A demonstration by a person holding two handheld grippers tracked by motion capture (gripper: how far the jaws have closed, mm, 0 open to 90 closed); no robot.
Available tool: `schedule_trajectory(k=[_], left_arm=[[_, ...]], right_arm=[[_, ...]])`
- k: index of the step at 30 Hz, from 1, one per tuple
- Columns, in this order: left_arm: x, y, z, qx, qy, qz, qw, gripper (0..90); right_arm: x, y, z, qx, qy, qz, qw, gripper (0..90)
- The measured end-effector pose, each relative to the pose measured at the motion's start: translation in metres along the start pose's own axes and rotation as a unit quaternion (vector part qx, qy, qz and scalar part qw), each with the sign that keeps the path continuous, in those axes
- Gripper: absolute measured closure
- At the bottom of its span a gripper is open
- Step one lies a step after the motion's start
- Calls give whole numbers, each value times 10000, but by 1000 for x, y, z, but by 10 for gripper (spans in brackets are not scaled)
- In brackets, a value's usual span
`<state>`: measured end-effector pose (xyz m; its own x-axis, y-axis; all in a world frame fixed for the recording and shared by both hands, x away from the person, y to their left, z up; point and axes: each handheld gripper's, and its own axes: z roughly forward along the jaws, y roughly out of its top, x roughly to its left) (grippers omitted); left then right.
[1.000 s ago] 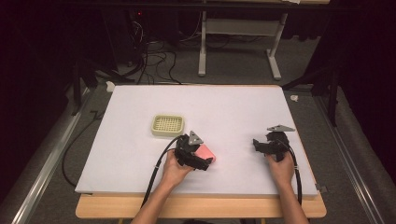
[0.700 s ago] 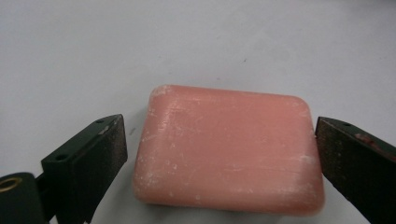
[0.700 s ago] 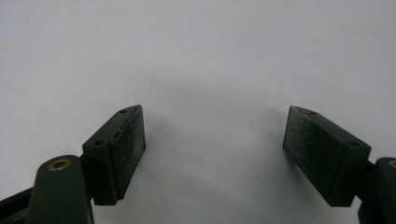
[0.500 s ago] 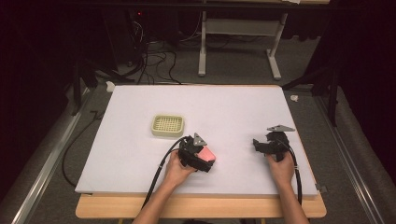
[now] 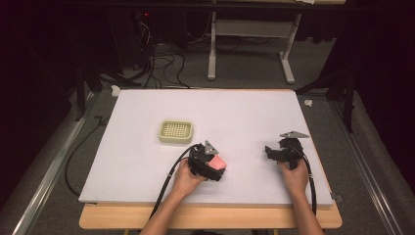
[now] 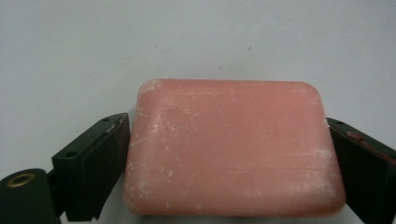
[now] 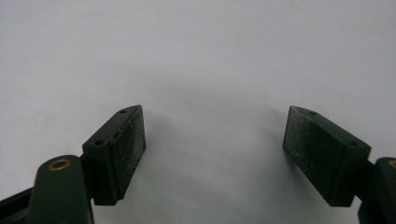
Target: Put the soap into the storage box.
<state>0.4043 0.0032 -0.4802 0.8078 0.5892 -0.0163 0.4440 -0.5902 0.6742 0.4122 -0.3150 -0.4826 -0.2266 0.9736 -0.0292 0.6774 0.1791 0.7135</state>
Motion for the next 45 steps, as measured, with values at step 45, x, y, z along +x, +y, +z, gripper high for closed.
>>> schedule_trajectory(k=[45], left_arm=[[1,0,-22,-166,108,169,9997,140]], right_arm=[[0,0,0,0,0,7,10000,215]])
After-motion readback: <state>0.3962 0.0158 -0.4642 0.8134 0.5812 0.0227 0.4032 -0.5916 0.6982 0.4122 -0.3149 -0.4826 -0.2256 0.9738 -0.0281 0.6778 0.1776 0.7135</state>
